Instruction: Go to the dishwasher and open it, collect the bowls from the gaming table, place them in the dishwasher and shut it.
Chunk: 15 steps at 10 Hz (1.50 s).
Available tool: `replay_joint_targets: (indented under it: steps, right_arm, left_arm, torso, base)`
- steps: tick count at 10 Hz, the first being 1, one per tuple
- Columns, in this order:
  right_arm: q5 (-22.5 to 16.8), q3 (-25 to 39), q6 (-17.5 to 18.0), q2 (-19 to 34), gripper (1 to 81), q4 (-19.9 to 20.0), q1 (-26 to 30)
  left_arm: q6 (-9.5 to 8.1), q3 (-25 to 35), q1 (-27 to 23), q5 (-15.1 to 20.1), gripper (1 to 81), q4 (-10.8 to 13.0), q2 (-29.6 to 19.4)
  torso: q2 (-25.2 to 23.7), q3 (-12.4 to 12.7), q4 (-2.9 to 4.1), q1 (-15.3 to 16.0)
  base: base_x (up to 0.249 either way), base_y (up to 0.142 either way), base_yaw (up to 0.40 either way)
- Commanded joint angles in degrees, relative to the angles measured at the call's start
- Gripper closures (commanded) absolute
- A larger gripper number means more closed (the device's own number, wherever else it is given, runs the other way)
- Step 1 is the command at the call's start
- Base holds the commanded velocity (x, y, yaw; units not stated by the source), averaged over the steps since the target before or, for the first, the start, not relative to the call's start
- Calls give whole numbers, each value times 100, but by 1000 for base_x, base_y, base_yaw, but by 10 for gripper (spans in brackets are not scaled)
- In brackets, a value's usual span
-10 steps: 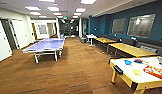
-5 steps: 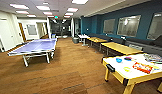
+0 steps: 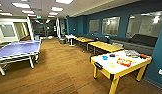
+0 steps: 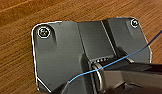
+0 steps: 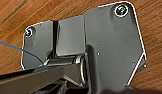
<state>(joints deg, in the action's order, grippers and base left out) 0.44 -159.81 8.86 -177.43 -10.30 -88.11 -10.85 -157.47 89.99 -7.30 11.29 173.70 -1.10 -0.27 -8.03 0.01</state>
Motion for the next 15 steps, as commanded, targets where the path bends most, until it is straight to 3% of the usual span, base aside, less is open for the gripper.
replay_joint_targets:
  steps: [1, 3, 15]
  right_arm:
    - [-255, -5, -7, -5, 10, -16, 325]
    - [-264, -23, 1, 39, 10, -7, 351]
    - [-272, 21, -7, 21, 10, 2, 360]
  left_arm:
    - [-58, 40, -267, 203, 10, -39, -37]
    - [-66, 137, -293, 177, 10, -144, -72]
    - [-58, 269, -302, 185, 10, -100, -204]
  torso:
    - [0, 0, 0, 0]
    - [0, 0, 0, 0]
    - [0, 0, 0, 0]
  base:
    - [0, 0, -400]
    - [0, 0, -400]
    - [0, 0, -399]
